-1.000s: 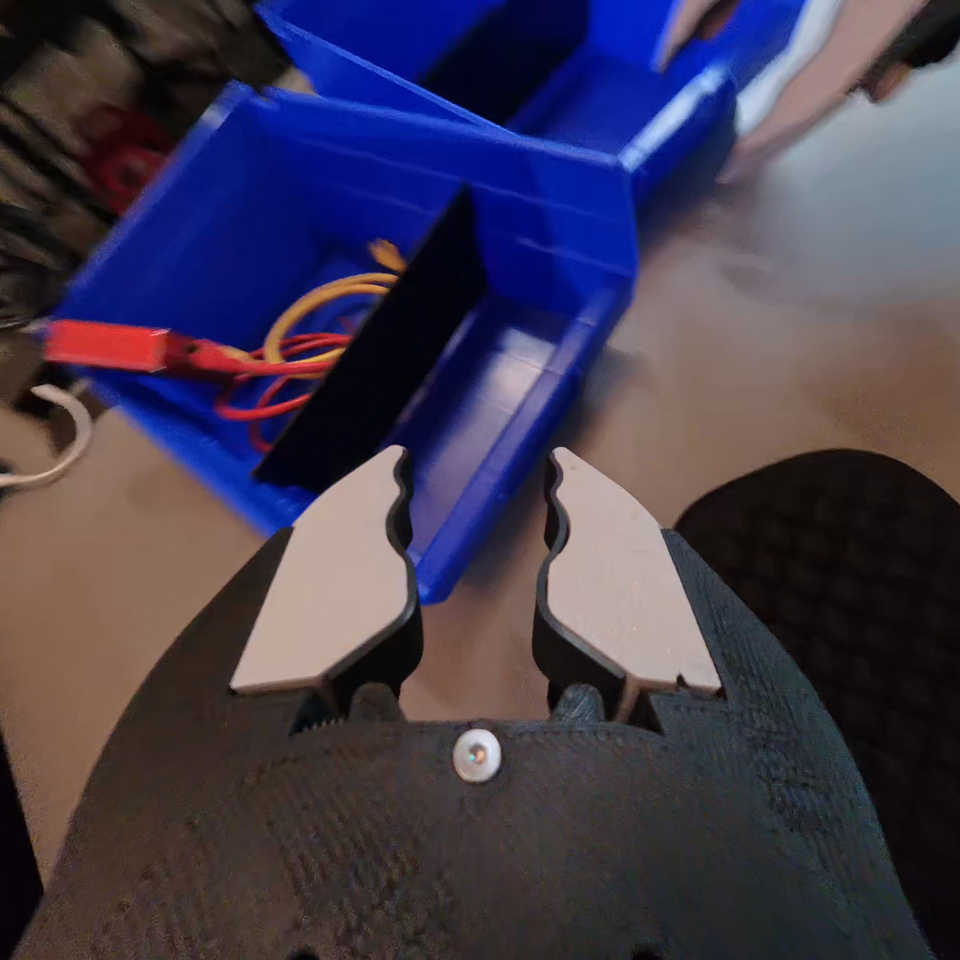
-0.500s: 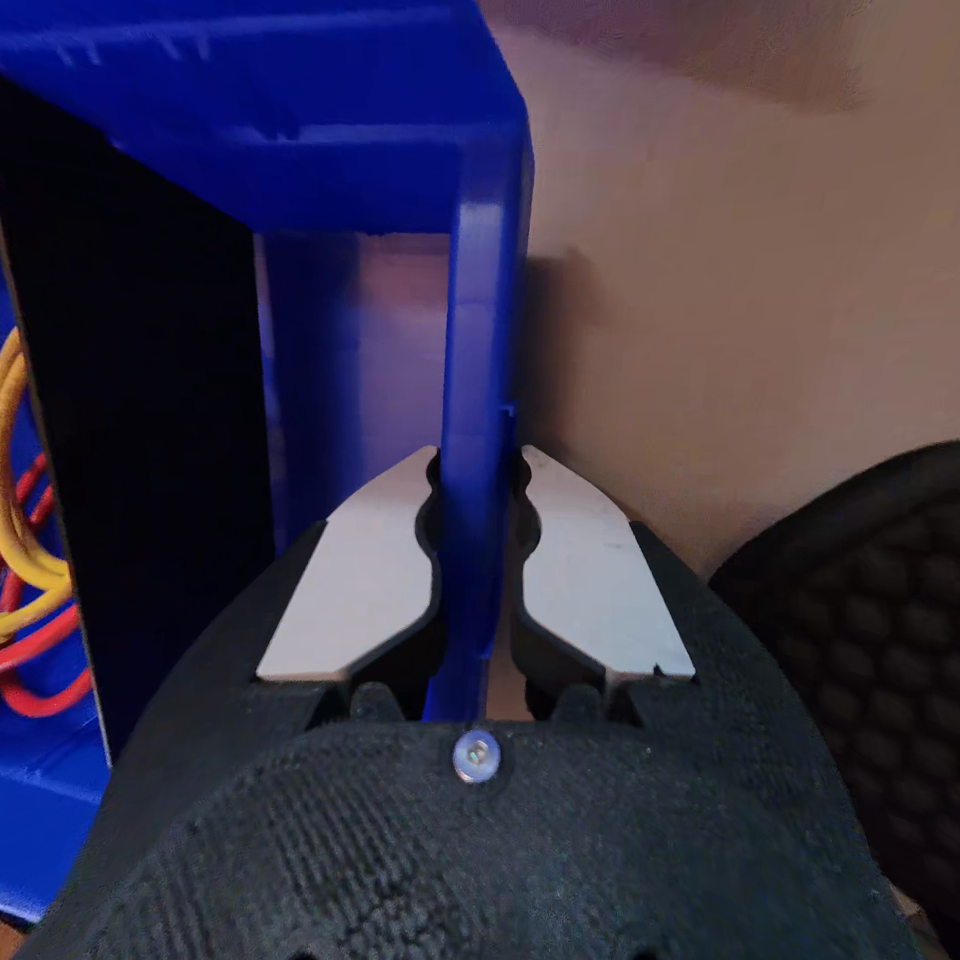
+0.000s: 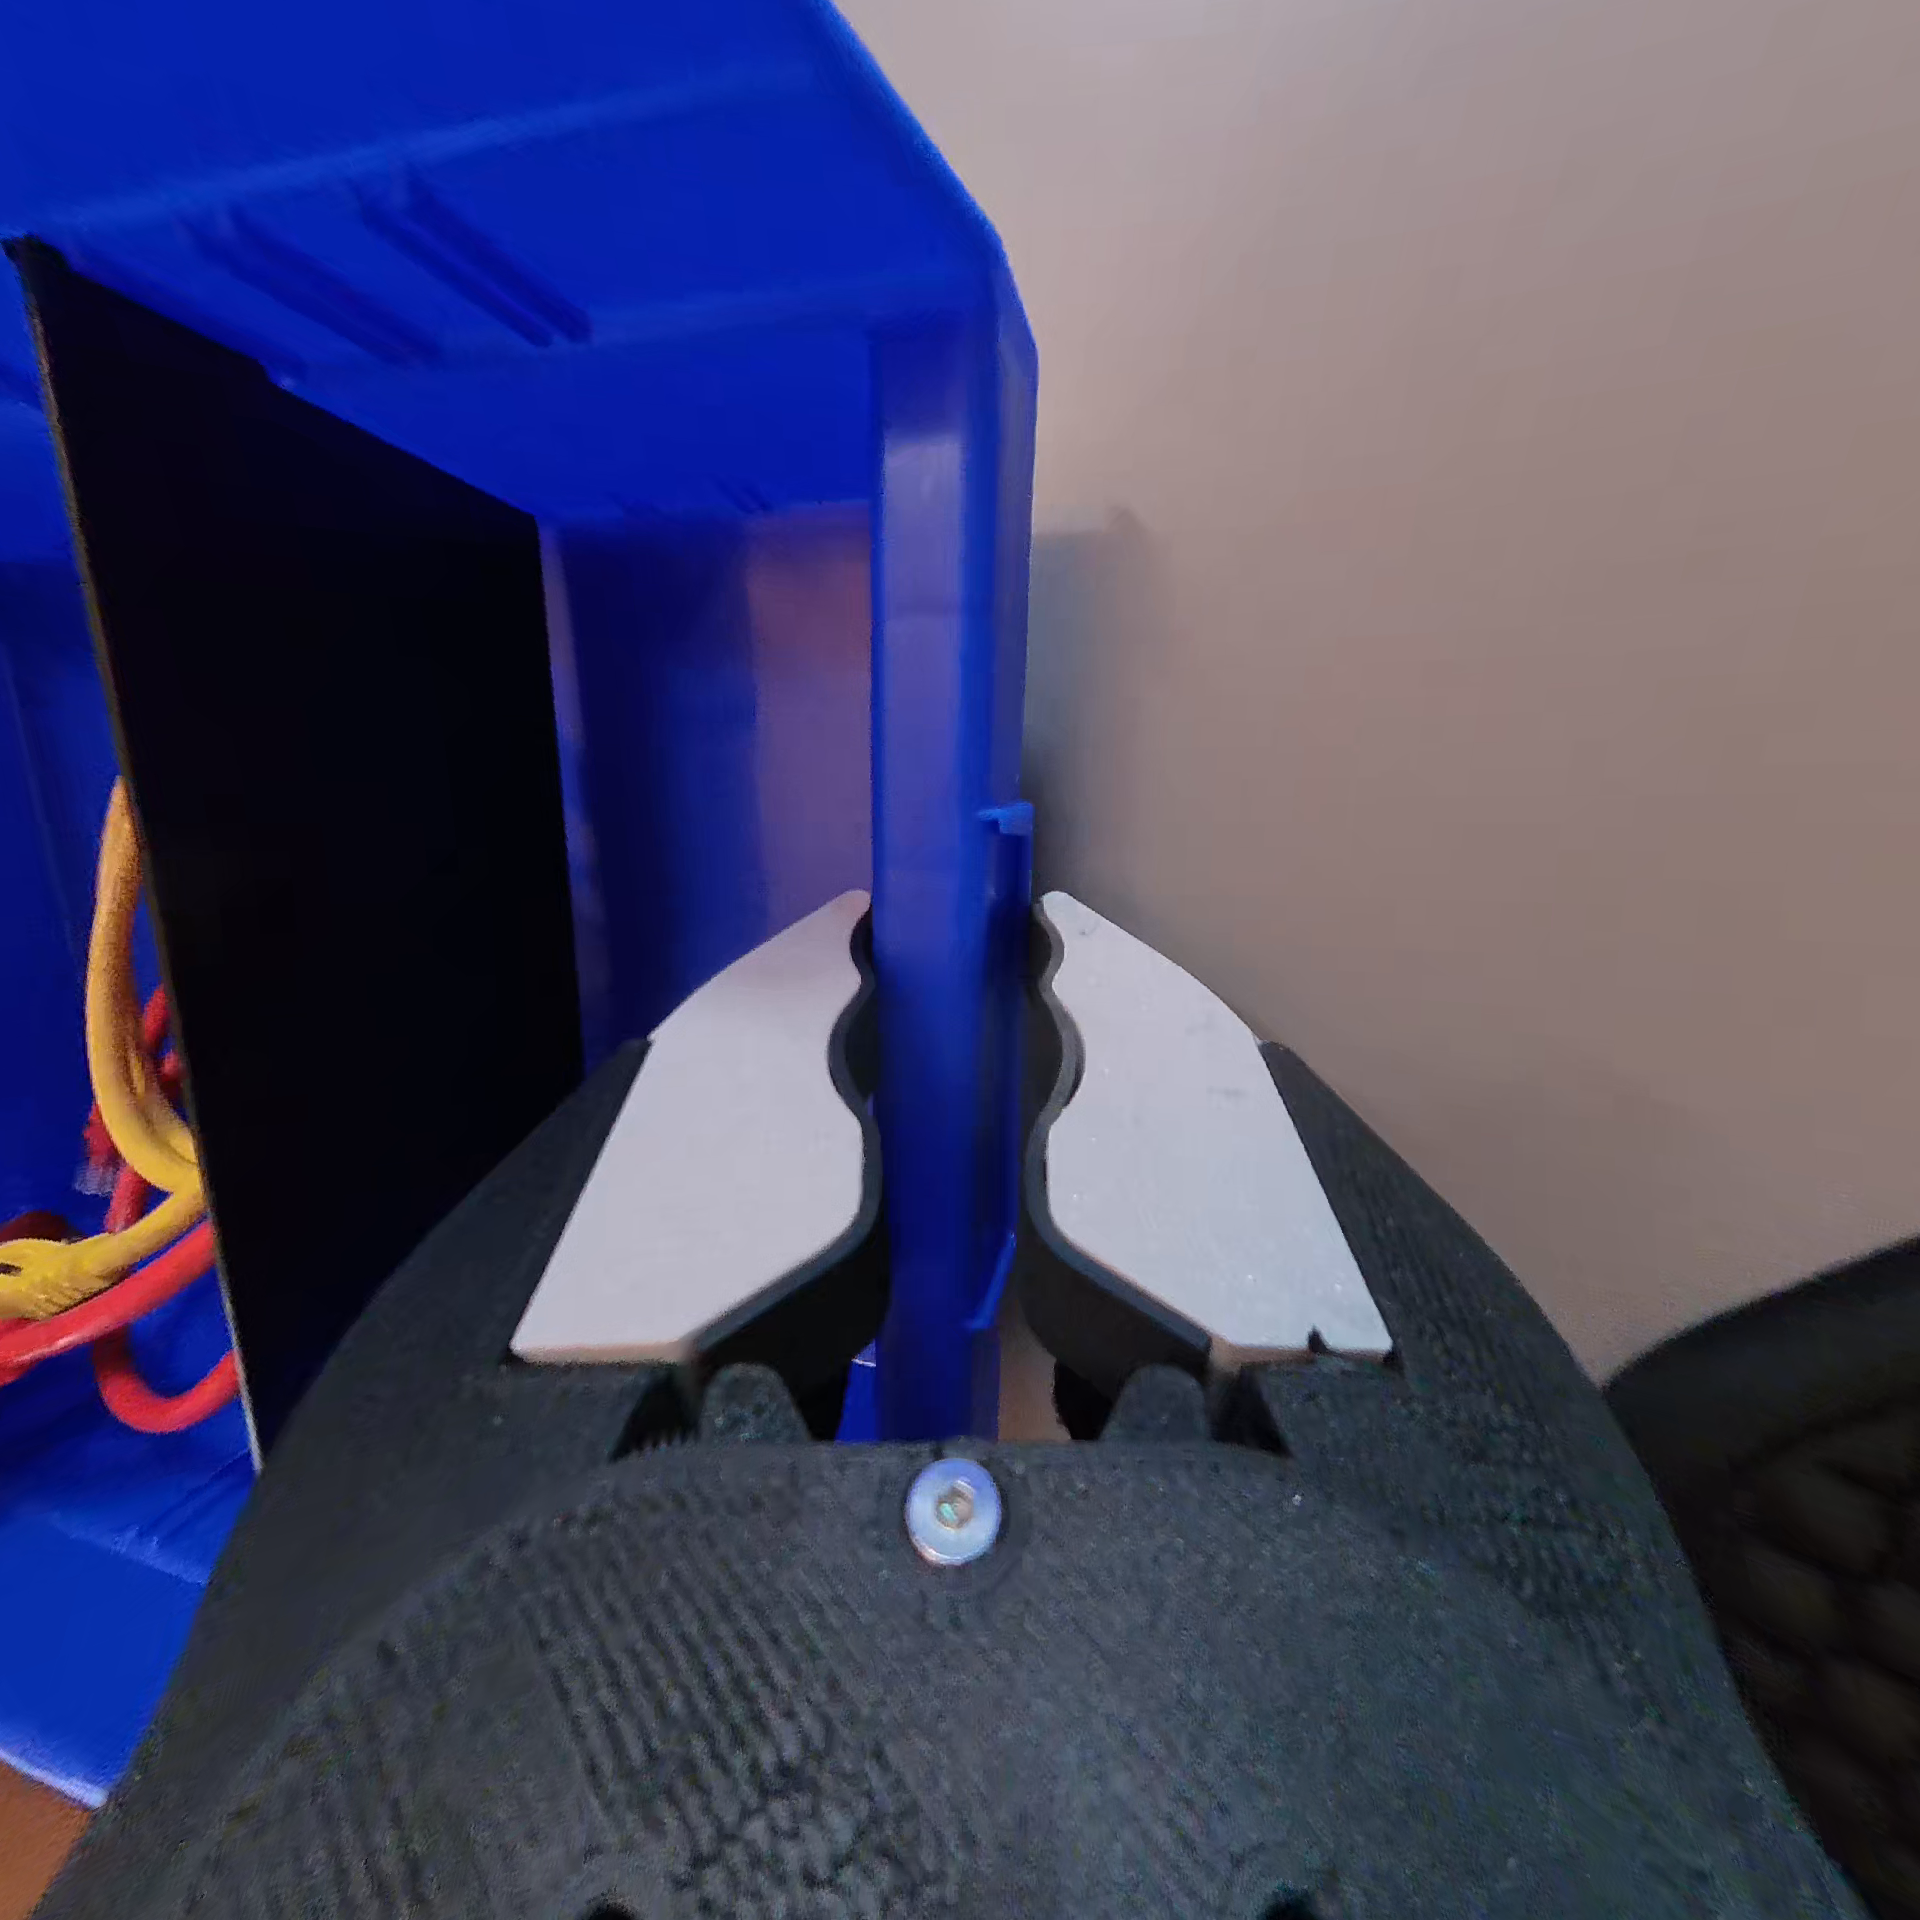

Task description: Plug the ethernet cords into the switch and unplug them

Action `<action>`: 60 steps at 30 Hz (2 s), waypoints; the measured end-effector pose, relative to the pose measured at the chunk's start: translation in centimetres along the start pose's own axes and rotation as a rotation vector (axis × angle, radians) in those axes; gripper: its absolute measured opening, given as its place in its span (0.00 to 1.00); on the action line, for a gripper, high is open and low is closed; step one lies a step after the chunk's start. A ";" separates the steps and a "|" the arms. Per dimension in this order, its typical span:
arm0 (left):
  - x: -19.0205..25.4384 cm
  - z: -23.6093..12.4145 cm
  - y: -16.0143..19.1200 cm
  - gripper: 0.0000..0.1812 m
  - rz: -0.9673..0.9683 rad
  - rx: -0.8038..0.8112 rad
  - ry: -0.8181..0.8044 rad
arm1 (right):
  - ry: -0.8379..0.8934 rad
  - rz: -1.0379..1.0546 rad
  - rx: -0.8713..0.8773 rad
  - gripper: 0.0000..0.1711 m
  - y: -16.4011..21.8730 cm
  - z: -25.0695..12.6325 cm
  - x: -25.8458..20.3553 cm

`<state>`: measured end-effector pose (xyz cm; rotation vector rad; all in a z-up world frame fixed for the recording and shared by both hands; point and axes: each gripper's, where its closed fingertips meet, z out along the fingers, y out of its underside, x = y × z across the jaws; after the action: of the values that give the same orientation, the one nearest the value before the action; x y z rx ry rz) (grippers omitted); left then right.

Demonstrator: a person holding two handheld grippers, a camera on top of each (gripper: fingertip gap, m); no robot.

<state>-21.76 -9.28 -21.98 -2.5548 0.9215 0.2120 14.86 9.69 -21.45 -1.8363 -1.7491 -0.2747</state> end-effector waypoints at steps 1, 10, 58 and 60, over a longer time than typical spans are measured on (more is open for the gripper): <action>-0.8 0.2 -0.1 0.14 0.007 0.004 -0.020 | 0.040 0.022 -0.016 0.18 0.4 0.7 1.3; -6.4 -3.2 -1.3 0.26 -0.076 0.184 -0.199 | 0.072 0.425 0.512 0.25 -5.8 -5.3 3.0; -25.5 -13.7 2.9 0.39 0.028 -0.026 -0.576 | -0.093 0.426 0.839 0.20 -9.0 -7.0 -1.5; -25.1 -16.6 0.5 0.39 0.096 0.064 -0.670 | -0.090 0.428 0.865 0.20 -9.5 -7.7 -1.2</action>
<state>-41.31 -2.35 -0.19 -2.1398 0.7573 0.9754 7.41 4.25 -13.34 -1.4948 -1.1761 0.6450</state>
